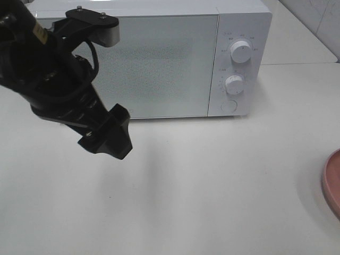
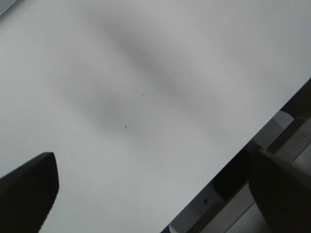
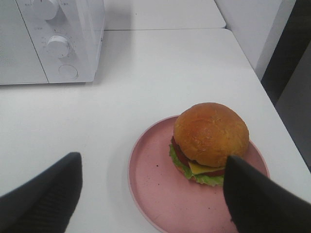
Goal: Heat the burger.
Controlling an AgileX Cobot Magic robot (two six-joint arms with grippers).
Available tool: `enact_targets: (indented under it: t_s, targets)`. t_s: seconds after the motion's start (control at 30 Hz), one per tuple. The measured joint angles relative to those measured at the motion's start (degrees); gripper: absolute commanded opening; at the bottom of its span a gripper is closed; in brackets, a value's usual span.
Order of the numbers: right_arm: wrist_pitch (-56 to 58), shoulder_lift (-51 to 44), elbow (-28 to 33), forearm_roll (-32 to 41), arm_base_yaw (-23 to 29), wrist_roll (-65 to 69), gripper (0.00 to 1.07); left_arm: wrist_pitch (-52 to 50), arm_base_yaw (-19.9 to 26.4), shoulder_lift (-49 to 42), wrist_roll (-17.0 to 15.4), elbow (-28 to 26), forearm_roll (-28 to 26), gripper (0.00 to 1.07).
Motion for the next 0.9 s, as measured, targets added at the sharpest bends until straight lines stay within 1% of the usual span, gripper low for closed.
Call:
enact_targets:
  t_s: [0.07, 0.1, 0.13, 0.2, 0.23, 0.27, 0.3, 0.33, 0.37, 0.4, 0.43, 0.47, 0.5, 0.53, 0.57, 0.6, 0.63, 0.67, 0.7, 0.73, 0.77, 0.8, 0.83, 0.9]
  targets:
    - [0.0, 0.0, 0.0, 0.0, 0.0, 0.0, 0.76, 2.8, 0.1, -1.2, -2.3, 0.0, 2.4, 1.02]
    - [0.0, 0.0, 0.0, 0.0, 0.0, 0.0, 0.76, 2.8, 0.1, -1.2, -2.3, 0.0, 2.4, 1.02]
    - [0.0, 0.0, 0.0, 0.0, 0.0, 0.0, 0.76, 4.6, 0.9, -1.5, -3.8, 0.0, 3.6, 1.02]
    - [0.0, 0.0, 0.0, 0.0, 0.0, 0.0, 0.76, 5.2, 1.5, -1.7, -4.2, 0.0, 3.7, 1.02]
    - [0.0, 0.0, 0.0, 0.0, 0.0, 0.0, 0.76, 6.9, 4.1, -2.0, -4.5, 0.0, 3.6, 1.02]
    - [0.0, 0.0, 0.0, 0.0, 0.0, 0.0, 0.76, 7.6, 5.4, -2.1, -4.5, 0.0, 3.6, 1.02]
    - [0.0, 0.0, 0.0, 0.0, 0.0, 0.0, 0.76, 7.6, 5.4, -2.1, -4.5, 0.0, 3.6, 1.02]
    - [0.0, 0.0, 0.0, 0.0, 0.0, 0.0, 0.76, 9.0, 9.1, -2.8, -4.2, 0.0, 2.9, 1.02]
    - [0.0, 0.0, 0.0, 0.0, 0.0, 0.0, 0.76, 9.0, 9.1, -2.8, -4.2, 0.0, 2.9, 1.02]
    - [0.0, 0.0, 0.0, 0.0, 0.0, 0.0, 0.76, 10.5, 13.3, -3.6, -3.4, 0.0, 1.9, 1.02]
    - [0.0, 0.0, 0.0, 0.0, 0.0, 0.0, 0.76, 11.2, 15.0, -4.2, -3.2, 0.0, 1.4, 1.02]
    - [0.0, 0.0, 0.0, 0.0, 0.0, 0.0, 0.76, 11.2, 15.0, -4.2, -3.2, 0.0, 1.4, 1.02]
    - [0.0, 0.0, 0.0, 0.0, 0.0, 0.0, 0.76, 12.4, 19.1, -5.3, -2.7, 0.0, 0.3, 1.02]
    - [0.0, 0.0, 0.0, 0.0, 0.0, 0.0, 0.76, 13.1, 21.3, -5.9, -2.6, 0.0, -0.2, 1.02]
    - [0.0, 0.0, 0.0, 0.0, 0.0, 0.0, 0.76, 13.1, 21.3, -5.9, -2.6, 0.0, -0.2, 1.02]
    - [0.0, 0.0, 0.0, 0.0, 0.0, 0.0, 0.76, 14.5, 25.4, -7.1, -2.5, 0.0, -0.8, 1.02]
    - [0.0, 0.0, 0.0, 0.0, 0.0, 0.0, 0.76, 14.5, 25.4, -7.1, -2.5, 0.0, -0.8, 1.02]
    - [0.0, 0.0, 0.0, 0.0, 0.0, 0.0, 0.76, 15.8, 28.4, -8.8, -2.5, 0.0, -1.2, 1.02]
    - [0.0, 0.0, 0.0, 0.0, 0.0, 0.0, 0.76, 16.1, 29.9, -9.7, -2.5, 0.0, -1.3, 1.02]
    - [0.0, 0.0, 0.0, 0.0, 0.0, 0.0, 0.76, 16.1, 29.9, -9.7, -2.5, 0.0, -1.3, 1.02]
    - [0.0, 0.0, 0.0, 0.0, 0.0, 0.0, 0.76, 16.2, 32.1, -11.6, -2.6, 0.0, -1.5, 1.02]
    - [0.0, 0.0, 0.0, 0.0, 0.0, 0.0, 0.76, 16.3, 33.1, -12.7, -2.8, 0.0, -1.7, 1.02]
    - [0.0, 0.0, 0.0, 0.0, 0.0, 0.0, 0.76, 16.3, 33.1, -12.7, -2.8, 0.0, -1.7, 1.02]
    - [0.0, 0.0, 0.0, 0.0, 0.0, 0.0, 0.76, 16.6, 35.9, -16.7, -3.4, 0.1, -1.8, 1.02]
